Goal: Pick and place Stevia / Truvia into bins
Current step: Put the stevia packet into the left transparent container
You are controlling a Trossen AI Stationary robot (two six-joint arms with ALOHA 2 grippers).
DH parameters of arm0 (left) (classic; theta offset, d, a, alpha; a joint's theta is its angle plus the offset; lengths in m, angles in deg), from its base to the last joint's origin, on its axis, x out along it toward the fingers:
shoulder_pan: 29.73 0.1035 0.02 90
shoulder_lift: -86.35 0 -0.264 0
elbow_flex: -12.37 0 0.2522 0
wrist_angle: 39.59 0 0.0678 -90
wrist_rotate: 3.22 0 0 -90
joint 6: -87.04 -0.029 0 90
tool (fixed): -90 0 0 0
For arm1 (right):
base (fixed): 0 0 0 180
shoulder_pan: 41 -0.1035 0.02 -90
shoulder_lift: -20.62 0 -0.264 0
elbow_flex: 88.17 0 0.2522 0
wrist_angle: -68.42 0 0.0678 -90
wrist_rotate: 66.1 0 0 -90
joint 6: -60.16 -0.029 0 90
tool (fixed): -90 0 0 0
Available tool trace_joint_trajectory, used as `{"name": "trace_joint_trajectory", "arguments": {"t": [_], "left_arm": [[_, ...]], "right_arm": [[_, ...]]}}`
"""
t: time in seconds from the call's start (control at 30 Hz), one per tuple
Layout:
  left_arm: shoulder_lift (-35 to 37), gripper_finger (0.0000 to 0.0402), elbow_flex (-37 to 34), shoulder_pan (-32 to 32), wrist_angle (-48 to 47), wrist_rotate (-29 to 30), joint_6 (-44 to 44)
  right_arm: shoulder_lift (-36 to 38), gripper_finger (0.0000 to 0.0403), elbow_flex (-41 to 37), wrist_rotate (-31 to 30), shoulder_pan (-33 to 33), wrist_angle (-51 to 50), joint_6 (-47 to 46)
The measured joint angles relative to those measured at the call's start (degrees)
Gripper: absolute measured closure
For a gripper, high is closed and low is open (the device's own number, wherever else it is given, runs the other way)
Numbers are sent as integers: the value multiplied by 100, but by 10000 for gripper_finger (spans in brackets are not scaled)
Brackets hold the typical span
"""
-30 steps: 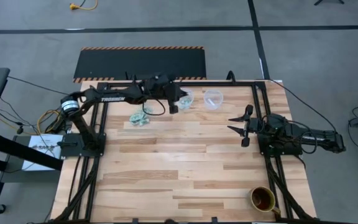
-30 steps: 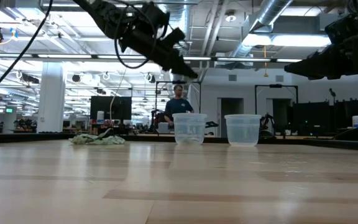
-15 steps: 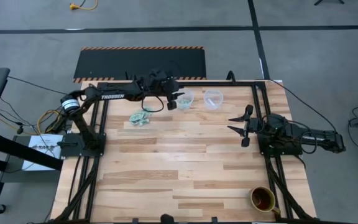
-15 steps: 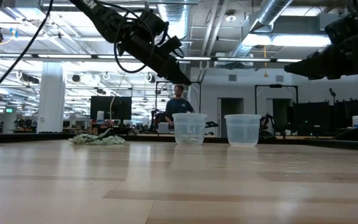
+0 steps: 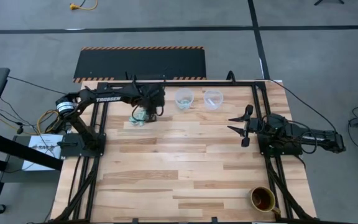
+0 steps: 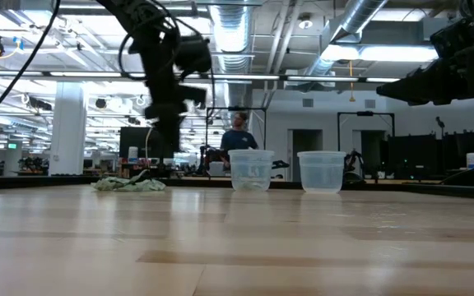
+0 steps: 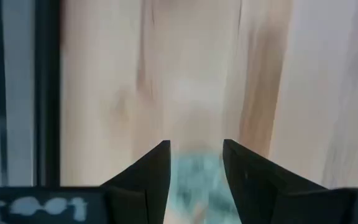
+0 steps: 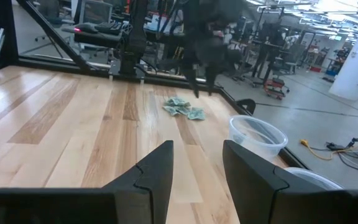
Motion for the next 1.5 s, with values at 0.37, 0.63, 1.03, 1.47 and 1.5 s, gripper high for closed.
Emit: {"name": "trace_joint_trajectory", "arguments": {"t": [0.37,0.63,1.03,1.47,1.5], "left_arm": [[-4,264,-669,62,387,220,-391],[-7,264,-878,66,641,214,-459],[-90,264,-1012,169,1059,116,-500],[-566,264,-996,193,1159,260,-596],[-566,264,-996,195,1162,260,-598]], "right_arm": [[0,269,0,0,2,3,0],[0,269,0,-1,1,7,2],[0,269,0,-2,0,10,2],[-2,269,0,-13,2,15,0],[-8,269,0,-15,2,10,0]]}}
